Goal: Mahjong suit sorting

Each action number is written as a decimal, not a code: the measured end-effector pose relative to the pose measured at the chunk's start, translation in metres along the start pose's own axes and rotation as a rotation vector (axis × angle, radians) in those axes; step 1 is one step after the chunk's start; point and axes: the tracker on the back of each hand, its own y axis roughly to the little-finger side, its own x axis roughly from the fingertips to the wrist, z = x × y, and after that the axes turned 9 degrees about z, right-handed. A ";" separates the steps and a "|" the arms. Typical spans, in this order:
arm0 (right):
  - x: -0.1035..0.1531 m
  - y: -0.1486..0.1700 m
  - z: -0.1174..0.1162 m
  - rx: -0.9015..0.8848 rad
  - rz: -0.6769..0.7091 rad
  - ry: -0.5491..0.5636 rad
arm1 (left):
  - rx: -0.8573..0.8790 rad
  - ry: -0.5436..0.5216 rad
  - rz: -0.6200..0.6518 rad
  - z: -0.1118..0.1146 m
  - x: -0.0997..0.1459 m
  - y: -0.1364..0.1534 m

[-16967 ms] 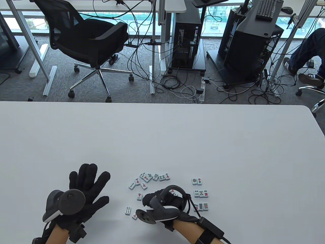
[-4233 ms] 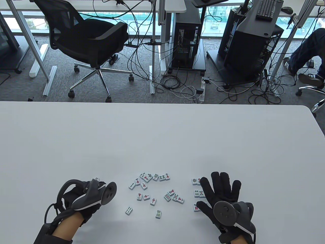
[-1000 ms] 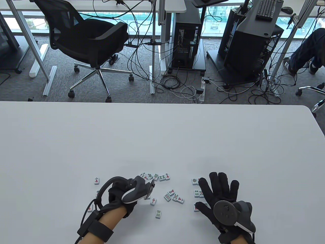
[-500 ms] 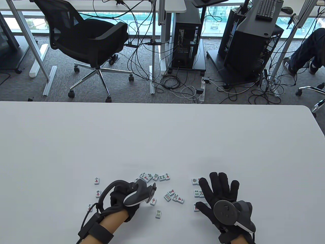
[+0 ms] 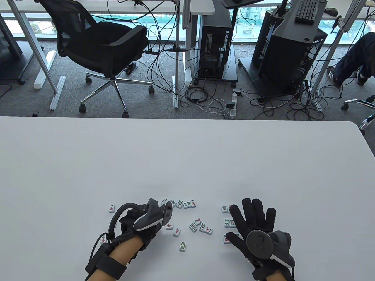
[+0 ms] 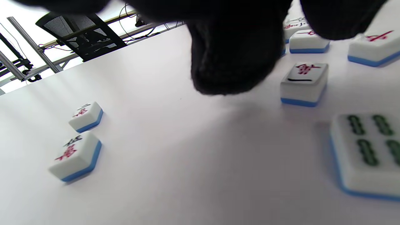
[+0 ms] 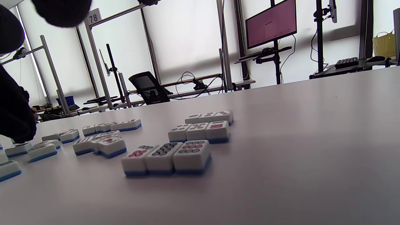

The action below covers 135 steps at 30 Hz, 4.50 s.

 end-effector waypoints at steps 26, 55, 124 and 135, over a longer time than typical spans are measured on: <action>0.000 -0.001 -0.001 0.004 0.002 -0.004 | -0.030 0.143 0.037 0.008 -0.013 -0.014; 0.000 -0.001 -0.002 0.004 0.007 -0.008 | -0.078 0.091 -0.009 0.004 -0.004 -0.013; -0.002 0.003 -0.006 -0.002 -0.020 -0.041 | -0.003 -0.145 0.010 0.010 -0.008 0.107; -0.002 0.003 -0.006 -0.014 -0.012 -0.032 | -0.153 -0.204 0.097 -0.019 -0.048 0.021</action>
